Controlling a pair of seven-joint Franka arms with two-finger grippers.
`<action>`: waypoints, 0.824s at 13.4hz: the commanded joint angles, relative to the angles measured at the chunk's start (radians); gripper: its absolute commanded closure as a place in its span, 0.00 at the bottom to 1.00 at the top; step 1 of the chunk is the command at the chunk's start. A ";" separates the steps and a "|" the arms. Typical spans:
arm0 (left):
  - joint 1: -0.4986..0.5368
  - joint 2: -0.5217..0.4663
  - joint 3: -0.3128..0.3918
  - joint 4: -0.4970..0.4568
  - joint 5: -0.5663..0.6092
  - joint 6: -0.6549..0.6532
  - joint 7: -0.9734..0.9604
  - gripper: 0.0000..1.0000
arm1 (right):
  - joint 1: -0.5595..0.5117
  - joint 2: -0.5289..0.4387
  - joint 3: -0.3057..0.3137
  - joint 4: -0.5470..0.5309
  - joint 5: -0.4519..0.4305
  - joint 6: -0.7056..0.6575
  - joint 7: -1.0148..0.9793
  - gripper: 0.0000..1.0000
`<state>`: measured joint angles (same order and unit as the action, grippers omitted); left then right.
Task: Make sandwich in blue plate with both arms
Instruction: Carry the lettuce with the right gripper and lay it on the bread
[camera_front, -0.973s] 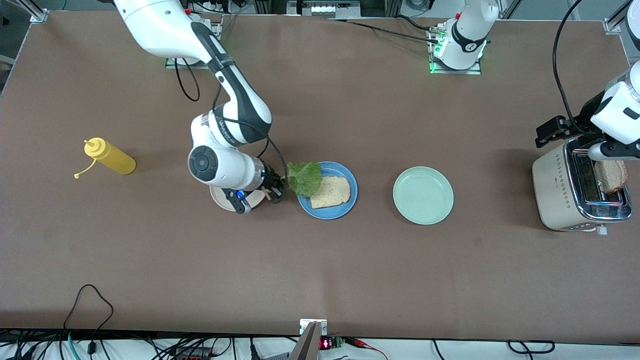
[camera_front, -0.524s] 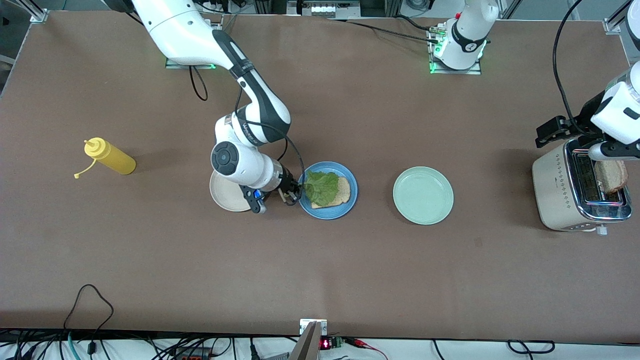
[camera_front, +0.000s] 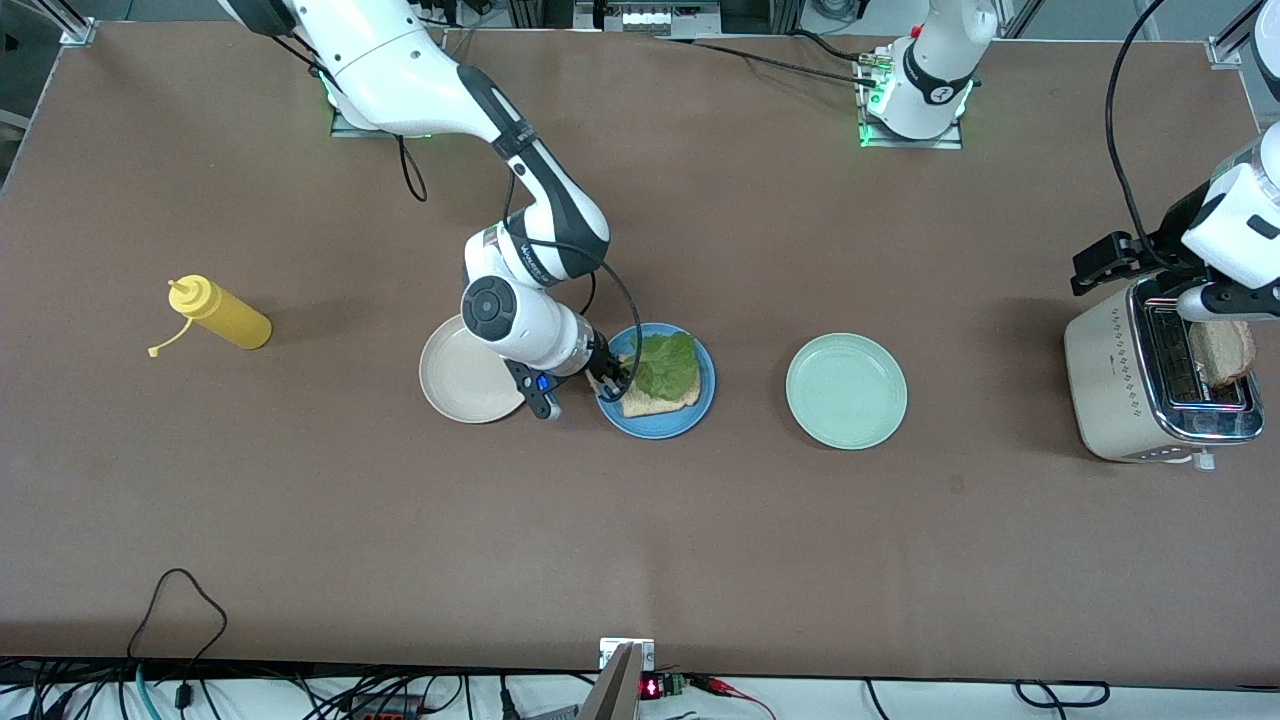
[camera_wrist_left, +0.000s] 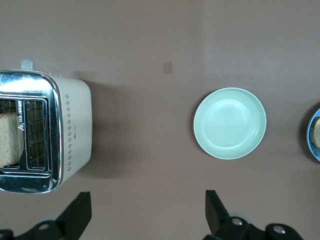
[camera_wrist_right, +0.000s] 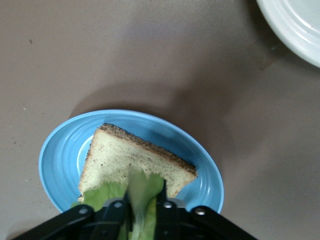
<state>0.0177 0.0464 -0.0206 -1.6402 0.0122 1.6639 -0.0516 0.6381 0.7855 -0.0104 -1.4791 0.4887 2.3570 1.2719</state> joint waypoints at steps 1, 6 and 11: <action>0.001 -0.008 0.002 -0.001 0.005 -0.006 0.016 0.00 | 0.006 0.020 -0.008 0.033 0.005 -0.002 -0.014 0.20; 0.001 -0.008 0.002 -0.001 0.005 -0.006 0.016 0.00 | -0.003 -0.003 -0.016 0.033 -0.031 -0.016 -0.019 0.00; 0.001 -0.008 0.002 0.000 0.005 0.010 0.016 0.00 | -0.076 -0.100 -0.019 0.028 -0.094 -0.169 -0.208 0.00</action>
<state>0.0177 0.0464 -0.0206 -1.6403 0.0122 1.6655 -0.0516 0.6096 0.7538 -0.0335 -1.4363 0.4063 2.2790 1.1741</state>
